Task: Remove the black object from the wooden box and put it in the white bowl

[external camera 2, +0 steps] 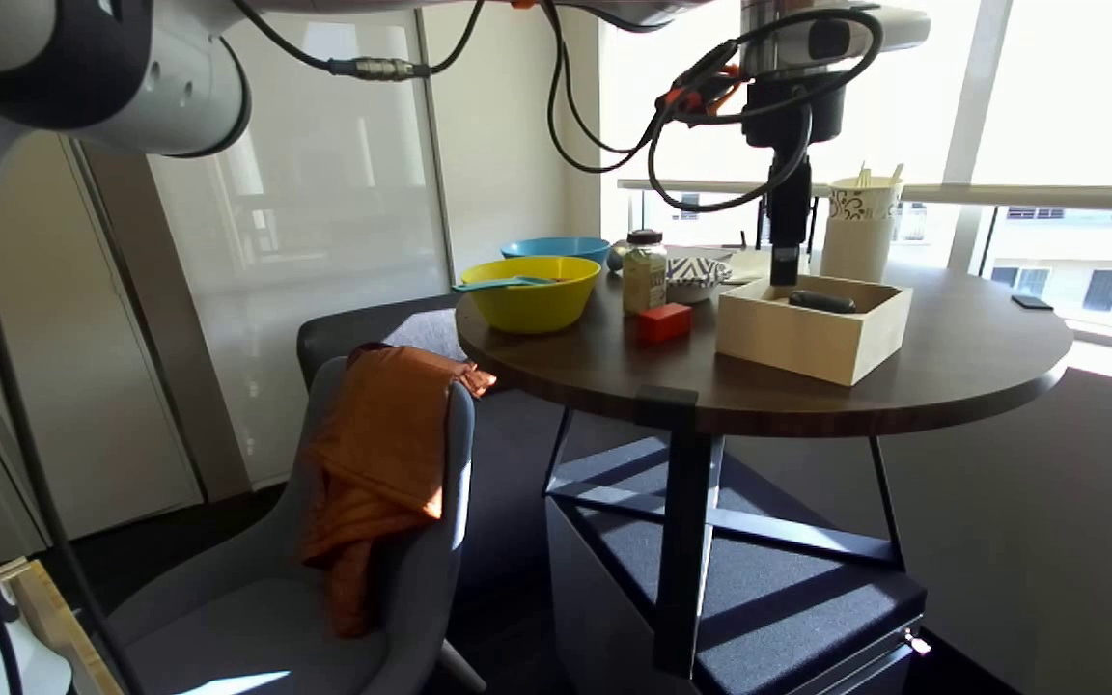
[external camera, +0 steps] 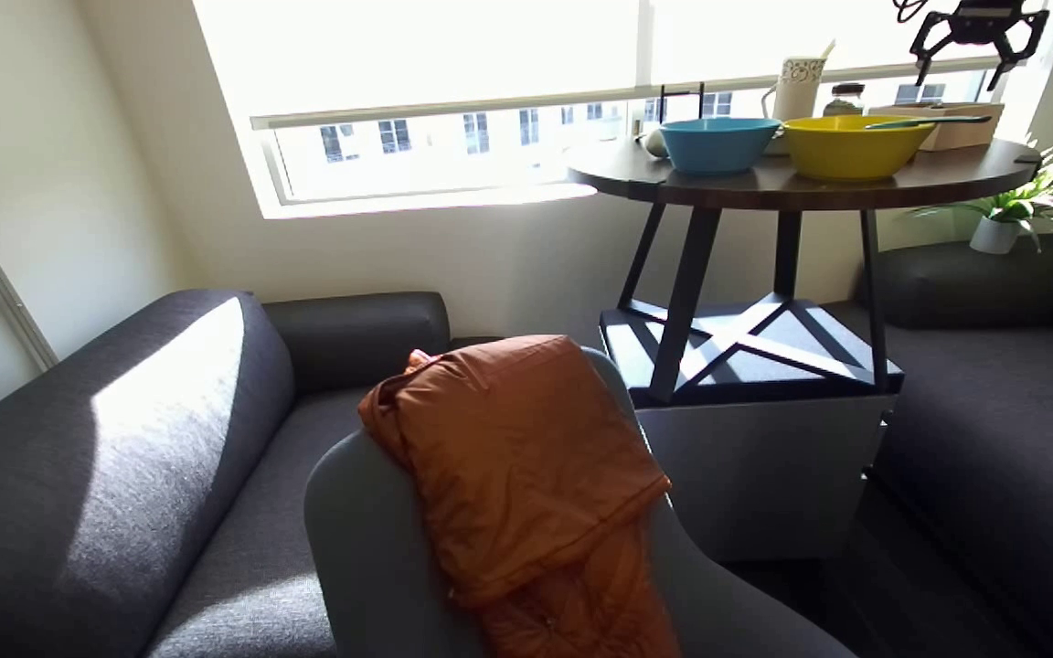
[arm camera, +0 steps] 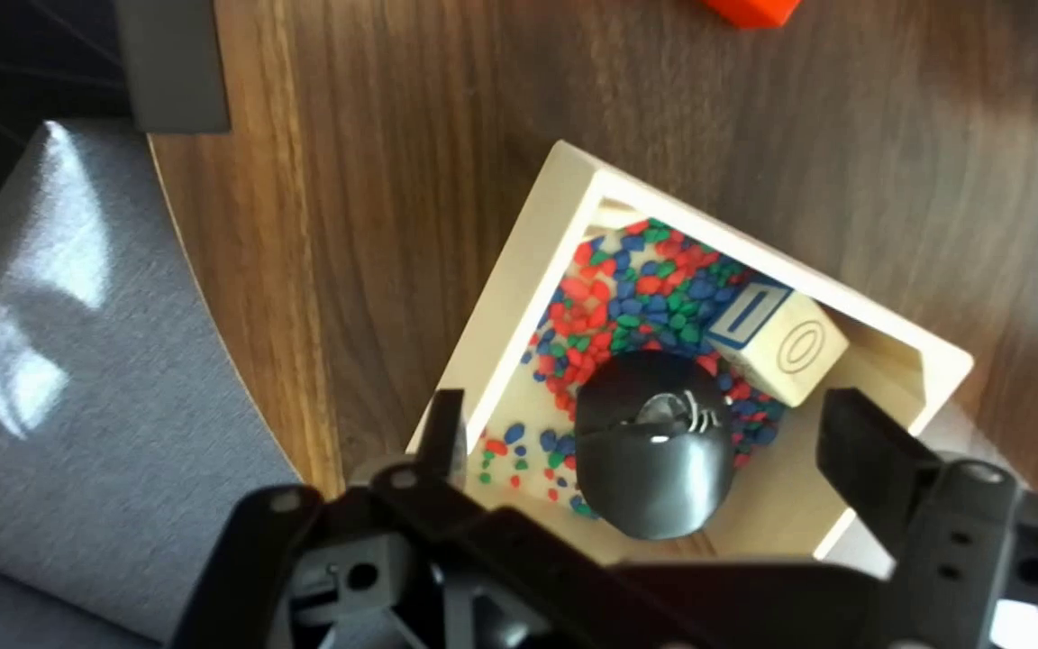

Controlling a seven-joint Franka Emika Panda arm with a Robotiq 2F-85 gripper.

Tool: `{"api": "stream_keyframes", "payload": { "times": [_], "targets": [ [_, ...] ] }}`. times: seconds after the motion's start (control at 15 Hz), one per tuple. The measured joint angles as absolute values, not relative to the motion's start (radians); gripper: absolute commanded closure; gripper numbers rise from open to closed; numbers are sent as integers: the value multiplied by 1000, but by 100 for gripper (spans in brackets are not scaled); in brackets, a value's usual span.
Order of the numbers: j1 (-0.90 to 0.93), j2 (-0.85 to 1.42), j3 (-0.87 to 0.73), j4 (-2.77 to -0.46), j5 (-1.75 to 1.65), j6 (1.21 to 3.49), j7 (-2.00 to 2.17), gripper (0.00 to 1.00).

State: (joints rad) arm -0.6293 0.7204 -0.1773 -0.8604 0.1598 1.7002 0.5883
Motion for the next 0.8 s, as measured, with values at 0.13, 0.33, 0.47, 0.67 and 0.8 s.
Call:
{"api": "stream_keyframes", "payload": {
  "times": [0.13,0.33,0.47,0.67,0.8],
  "targets": [
    [-624,723,-172,-860,161,1717,602,0],
    [-615,738,-173,-860,160,1809,654,0],
    [-608,753,-174,-858,156,1867,691,0],
    [-596,776,-192,-857,130,1917,726,0],
    [-592,792,-209,-856,105,1931,746,0]
  ]
}}
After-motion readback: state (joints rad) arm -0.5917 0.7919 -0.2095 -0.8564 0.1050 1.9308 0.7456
